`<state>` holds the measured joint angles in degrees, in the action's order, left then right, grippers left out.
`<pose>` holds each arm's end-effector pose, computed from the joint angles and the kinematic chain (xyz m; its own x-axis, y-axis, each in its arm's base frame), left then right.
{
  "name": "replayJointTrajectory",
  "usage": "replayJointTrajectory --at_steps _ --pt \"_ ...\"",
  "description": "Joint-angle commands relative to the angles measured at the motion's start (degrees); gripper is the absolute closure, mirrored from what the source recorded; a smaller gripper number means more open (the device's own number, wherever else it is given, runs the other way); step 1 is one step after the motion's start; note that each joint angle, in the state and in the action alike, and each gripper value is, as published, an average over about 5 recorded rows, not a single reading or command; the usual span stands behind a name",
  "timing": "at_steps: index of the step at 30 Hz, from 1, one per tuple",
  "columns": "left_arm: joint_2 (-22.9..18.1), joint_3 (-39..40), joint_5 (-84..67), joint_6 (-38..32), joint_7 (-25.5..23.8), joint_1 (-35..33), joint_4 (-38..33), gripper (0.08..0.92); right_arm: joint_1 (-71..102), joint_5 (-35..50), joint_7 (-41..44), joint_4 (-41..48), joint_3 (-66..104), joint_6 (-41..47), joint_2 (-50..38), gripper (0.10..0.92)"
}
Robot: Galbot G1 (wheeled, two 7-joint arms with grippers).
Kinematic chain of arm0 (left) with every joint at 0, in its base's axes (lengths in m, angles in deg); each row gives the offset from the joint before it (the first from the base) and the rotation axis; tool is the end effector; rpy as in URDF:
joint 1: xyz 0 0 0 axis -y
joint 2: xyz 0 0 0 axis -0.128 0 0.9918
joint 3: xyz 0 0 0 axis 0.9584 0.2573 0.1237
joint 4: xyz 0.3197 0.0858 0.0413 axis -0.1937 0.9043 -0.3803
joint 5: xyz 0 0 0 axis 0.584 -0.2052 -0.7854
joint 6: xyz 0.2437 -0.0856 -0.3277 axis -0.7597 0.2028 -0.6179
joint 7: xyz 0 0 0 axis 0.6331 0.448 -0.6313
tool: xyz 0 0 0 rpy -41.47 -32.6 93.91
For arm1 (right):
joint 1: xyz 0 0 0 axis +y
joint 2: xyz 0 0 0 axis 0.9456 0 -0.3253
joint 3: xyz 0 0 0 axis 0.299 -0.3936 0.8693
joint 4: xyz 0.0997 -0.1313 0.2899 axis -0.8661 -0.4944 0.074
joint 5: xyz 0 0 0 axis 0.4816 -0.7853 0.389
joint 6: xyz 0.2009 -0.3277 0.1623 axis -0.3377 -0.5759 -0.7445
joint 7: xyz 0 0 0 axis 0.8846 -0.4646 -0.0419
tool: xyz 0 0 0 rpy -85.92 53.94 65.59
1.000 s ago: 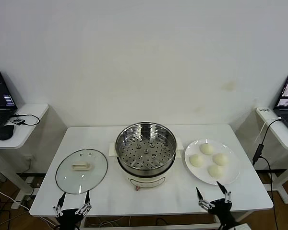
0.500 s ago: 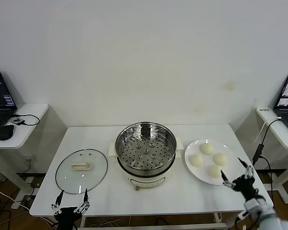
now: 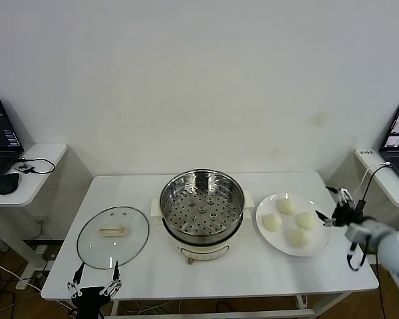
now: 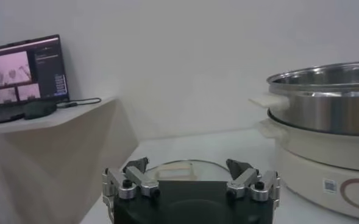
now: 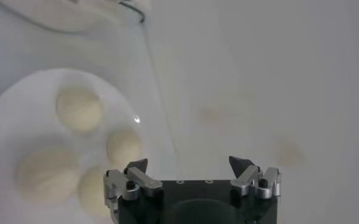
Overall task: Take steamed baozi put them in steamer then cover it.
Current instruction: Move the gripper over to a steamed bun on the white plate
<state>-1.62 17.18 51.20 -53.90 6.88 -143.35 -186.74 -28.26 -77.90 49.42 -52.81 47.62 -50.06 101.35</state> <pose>0.1684 0.0483 -0.3341 -0.9726 -0.1594 0.1692 -0.1294 0.9759 0.1756 0.4453 -0.2313 -0.1763 -0.7911 -0.2271 0.5680 -0.6044 0.1463 -0.7832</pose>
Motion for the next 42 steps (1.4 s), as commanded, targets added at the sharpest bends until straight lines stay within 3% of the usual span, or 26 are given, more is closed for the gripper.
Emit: replayJointTrajectory --at_steps 1,7,18,42 --pt "-0.04 -0.70 0.47 0.10 0.16 0.14 -0.16 0.177 -29.73 3.58 12.24 14.70 -26.92 -0.93 -5.24 0.203" --pt "-0.12 -1.02 0.42 0.10 0.24 0.56 0.25 0.177 -42.19 3.21 16.02 23.47 -41.15 -2.59 0.87 0.203" --pt "0.04 -1.94 0.18 0.22 0.20 1.47 0.85 0.177 -48.29 1.16 18.38 35.94 -49.76 -3.50 10.55 0.203" --pt "0.18 -3.42 0.02 -0.20 0.15 1.03 1.07 0.177 -45.54 -6.39 16.21 47.25 -48.24 -4.88 19.64 0.234"
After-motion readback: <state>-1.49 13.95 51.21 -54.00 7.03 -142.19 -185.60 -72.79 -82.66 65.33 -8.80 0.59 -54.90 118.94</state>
